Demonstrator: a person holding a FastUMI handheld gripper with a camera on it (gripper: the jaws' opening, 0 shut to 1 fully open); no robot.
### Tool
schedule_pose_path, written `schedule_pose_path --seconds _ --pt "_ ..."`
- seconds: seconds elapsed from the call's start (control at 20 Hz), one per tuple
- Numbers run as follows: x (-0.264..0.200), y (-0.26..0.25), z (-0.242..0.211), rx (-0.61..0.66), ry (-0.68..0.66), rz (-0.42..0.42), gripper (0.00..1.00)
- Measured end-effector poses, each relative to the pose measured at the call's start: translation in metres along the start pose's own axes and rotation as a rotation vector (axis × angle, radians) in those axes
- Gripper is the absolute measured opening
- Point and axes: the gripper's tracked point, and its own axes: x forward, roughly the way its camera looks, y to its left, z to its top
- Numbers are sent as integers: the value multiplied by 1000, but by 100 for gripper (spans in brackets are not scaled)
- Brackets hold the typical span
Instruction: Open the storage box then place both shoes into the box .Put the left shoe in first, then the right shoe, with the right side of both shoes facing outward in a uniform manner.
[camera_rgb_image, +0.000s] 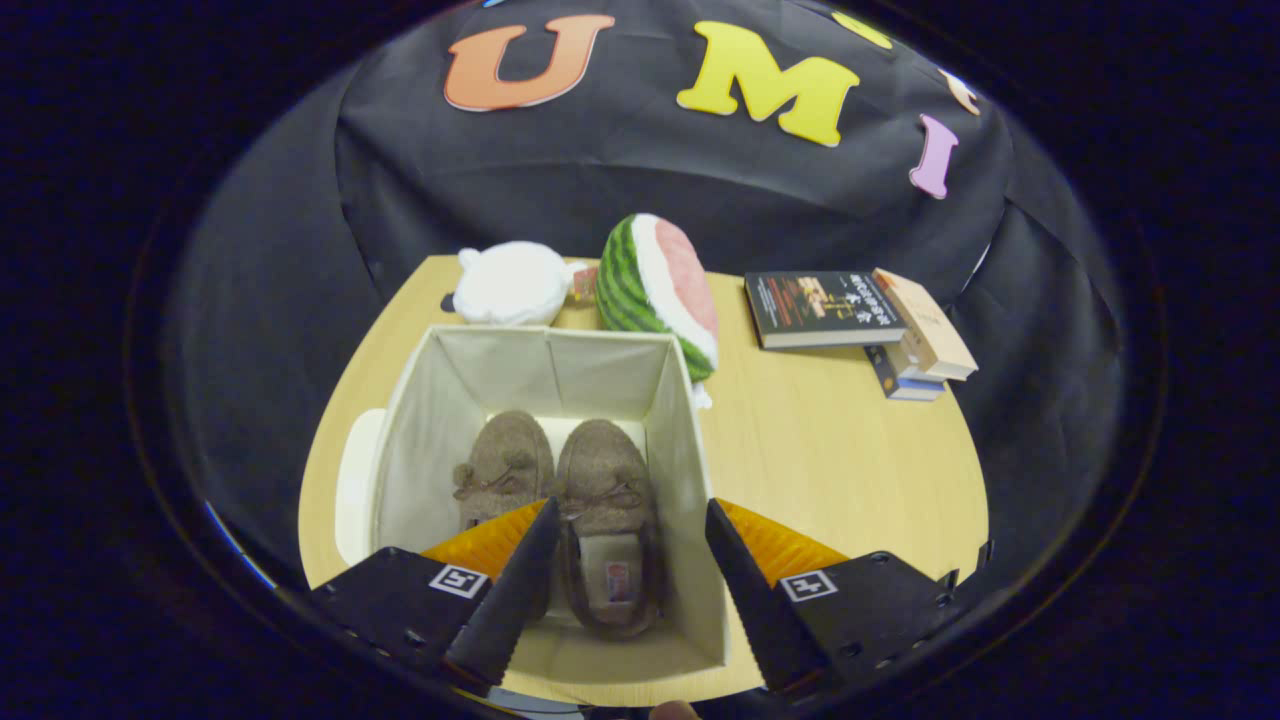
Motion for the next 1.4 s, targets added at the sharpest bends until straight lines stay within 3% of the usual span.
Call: schedule_pose_path --seconds 0.05,0.1,0.35,0.75,1.4 --pt "-10 -6 11 7 -43 2 93" --pt "-23 -14 22 28 -92 14 96" --pt "-87 -70 56 148 -251 59 96" --pt "-180 -182 70 209 -492 59 95" --pt "-213 -233 50 179 -601 94 94"
